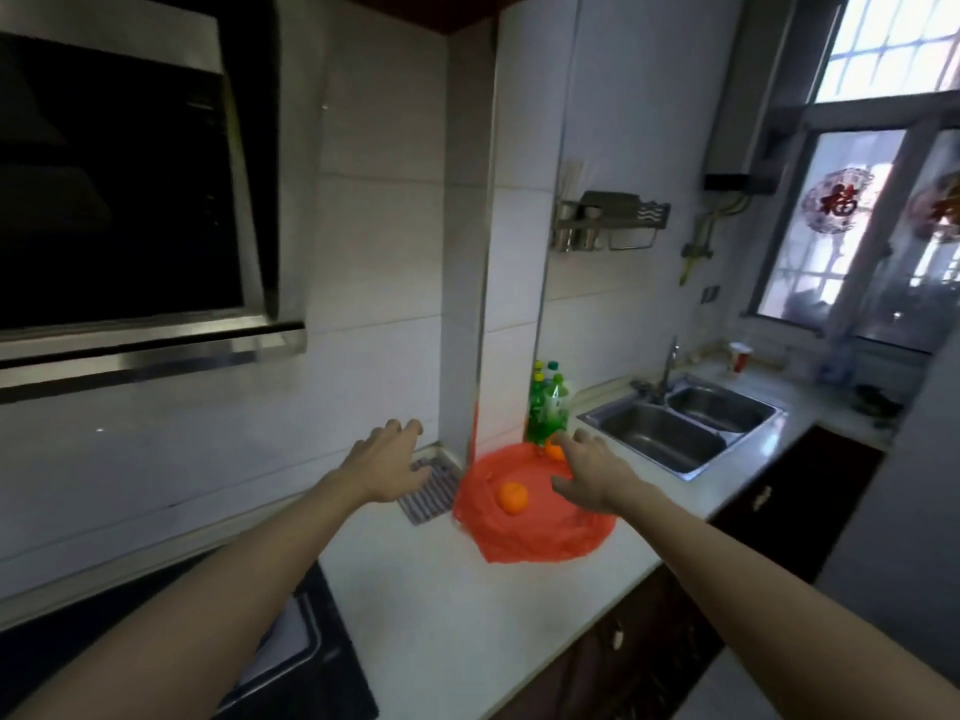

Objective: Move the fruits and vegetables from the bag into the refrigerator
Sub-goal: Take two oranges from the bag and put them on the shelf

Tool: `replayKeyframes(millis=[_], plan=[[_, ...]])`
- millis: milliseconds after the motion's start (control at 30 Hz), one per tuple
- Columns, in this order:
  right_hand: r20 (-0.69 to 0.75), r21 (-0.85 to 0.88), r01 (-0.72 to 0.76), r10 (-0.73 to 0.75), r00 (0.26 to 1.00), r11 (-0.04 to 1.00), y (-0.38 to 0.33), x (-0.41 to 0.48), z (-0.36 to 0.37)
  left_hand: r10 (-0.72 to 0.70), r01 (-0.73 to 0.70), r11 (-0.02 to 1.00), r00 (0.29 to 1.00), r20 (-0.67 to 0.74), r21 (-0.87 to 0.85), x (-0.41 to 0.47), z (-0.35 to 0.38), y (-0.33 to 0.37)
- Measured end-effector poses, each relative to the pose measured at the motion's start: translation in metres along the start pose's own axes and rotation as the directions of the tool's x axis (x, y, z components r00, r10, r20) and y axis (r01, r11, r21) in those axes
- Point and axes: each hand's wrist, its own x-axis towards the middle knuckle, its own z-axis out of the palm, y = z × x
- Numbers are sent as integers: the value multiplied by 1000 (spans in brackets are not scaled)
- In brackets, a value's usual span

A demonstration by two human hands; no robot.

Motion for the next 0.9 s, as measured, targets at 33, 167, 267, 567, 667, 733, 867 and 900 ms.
replayKeyframes(millis=[33,167,267,567,667,733,867,900], plan=[[2,0,-19,19,1000,1000,8,7,2,13,-13,1000,1000,8,0,15,5,4],[18,12,-86,86,996,996,37,30,11,54,-54,998,997,51,-9,69,20,18],[32,12,-135,134,990,991,58,44,18,78,-73,996,993,87,-56,102,29,29],[31,28,-259,258,966,965,119,87,38,185,-179,982,976,117,-59,199,79,50],[43,29,-278,276,960,960,134,103,48,201,-191,978,972,123,-86,224,97,56],[64,33,-285,283,957,958,144,112,56,205,-193,977,969,138,-92,238,111,58],[101,42,-299,294,951,953,162,134,76,210,-191,974,963,171,-121,257,138,59],[112,48,-300,293,949,953,167,141,81,206,-185,974,964,169,-132,261,144,57]])
